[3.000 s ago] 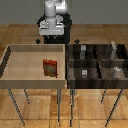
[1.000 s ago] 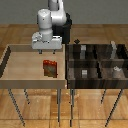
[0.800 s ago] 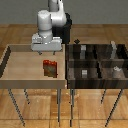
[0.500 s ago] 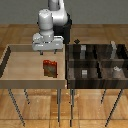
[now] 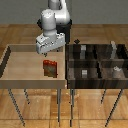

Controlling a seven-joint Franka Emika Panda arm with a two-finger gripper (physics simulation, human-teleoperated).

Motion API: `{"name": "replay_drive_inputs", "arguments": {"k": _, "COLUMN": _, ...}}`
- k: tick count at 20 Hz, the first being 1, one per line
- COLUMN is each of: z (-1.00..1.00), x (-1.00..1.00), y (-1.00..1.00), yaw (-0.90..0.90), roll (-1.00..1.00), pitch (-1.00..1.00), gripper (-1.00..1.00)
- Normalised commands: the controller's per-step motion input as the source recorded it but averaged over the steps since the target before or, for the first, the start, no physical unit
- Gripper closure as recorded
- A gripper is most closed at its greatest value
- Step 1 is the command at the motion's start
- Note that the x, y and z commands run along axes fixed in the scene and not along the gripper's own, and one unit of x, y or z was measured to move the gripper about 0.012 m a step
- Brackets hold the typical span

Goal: Place the box of cereal into the appropriate compartment.

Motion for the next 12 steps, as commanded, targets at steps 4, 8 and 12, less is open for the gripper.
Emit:
{"name": "replay_drive_inputs", "arguments": {"k": 4, "z": 0.00, "x": 0.00, "y": -0.75, "yaw": 0.04, "roll": 0.00, "pitch": 0.00, "gripper": -1.00}}
{"name": "replay_drive_inputs", "arguments": {"k": 8, "z": 0.00, "x": 0.00, "y": 0.00, "yaw": 0.15, "roll": 0.00, "pitch": 0.00, "gripper": -1.00}}
{"name": "replay_drive_inputs", "arguments": {"k": 12, "z": 0.00, "x": 0.00, "y": 0.00, "yaw": 0.89, "roll": 0.00, "pitch": 0.00, "gripper": -1.00}}
